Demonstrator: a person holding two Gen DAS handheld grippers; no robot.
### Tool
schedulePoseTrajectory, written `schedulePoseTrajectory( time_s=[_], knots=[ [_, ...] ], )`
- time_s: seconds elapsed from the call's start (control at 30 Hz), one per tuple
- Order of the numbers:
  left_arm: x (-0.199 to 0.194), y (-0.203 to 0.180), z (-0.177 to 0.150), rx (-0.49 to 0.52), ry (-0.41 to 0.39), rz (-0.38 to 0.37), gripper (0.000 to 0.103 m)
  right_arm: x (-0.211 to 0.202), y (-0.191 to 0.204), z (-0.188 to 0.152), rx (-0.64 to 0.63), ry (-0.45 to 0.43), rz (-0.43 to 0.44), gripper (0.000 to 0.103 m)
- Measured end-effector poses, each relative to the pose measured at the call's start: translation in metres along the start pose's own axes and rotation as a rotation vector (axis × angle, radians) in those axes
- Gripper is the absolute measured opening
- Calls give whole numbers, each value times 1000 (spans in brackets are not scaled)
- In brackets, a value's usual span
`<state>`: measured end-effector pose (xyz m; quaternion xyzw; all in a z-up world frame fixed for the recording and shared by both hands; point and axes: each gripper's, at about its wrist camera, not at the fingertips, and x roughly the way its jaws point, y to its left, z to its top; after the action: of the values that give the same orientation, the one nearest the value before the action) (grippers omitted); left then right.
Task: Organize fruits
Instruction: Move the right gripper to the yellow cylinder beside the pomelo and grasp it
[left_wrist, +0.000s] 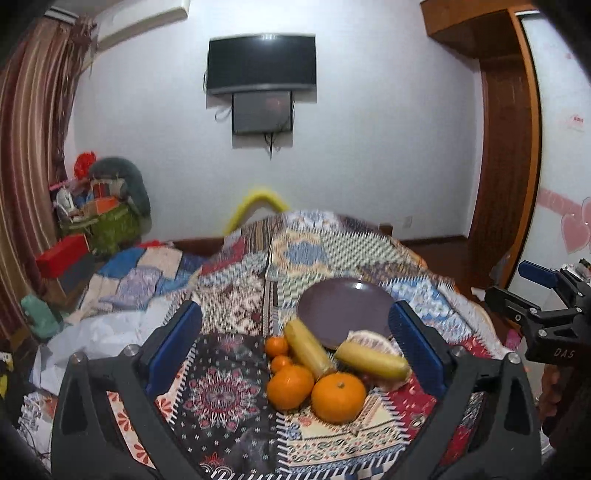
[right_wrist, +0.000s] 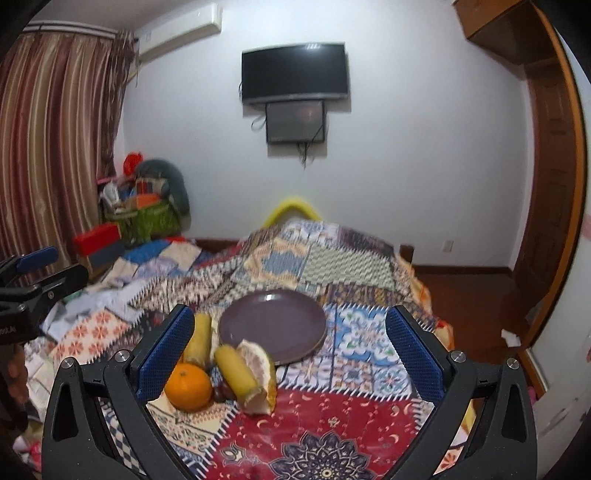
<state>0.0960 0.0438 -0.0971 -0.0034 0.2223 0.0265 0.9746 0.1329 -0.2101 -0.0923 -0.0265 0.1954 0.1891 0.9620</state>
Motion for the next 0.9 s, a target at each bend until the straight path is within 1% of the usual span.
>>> schedulePoseTrajectory(
  time_s=[0.07,0.1,0.17,0.27,0.33,0.37,0.4,0.47,0.53,0.63,0.9],
  knots=[
    [13,4,-6,-1,41,17,94,12,-1,-5,5,47,10,103],
    [20,7,-10,-2,60,22,93,17,-1,-8,4,62,22,103],
    [35,13,-17,-12,102,16,92,27,1,-11,-3,92,38,103],
    [50,17,-27,-29,166,-8,83,42,6,-18,-29,135,64,102],
    [64,20,-35,-33,217,-11,77,53,10,-22,-43,160,85,97],
    [70,21,-38,-30,239,-7,73,59,12,-25,-47,176,102,95],
    [75,22,-42,-29,257,-1,71,64,13,-27,-49,196,121,91],
    [84,24,-49,-46,292,-6,71,76,15,-34,-35,247,156,89],
    [92,29,-55,-73,321,-12,71,86,17,-40,-28,274,172,84],
    [103,34,-62,-113,362,-29,70,99,21,-48,-26,315,194,79],
    [122,38,-70,-141,413,-44,70,126,24,-59,-45,386,232,69]
  ],
)
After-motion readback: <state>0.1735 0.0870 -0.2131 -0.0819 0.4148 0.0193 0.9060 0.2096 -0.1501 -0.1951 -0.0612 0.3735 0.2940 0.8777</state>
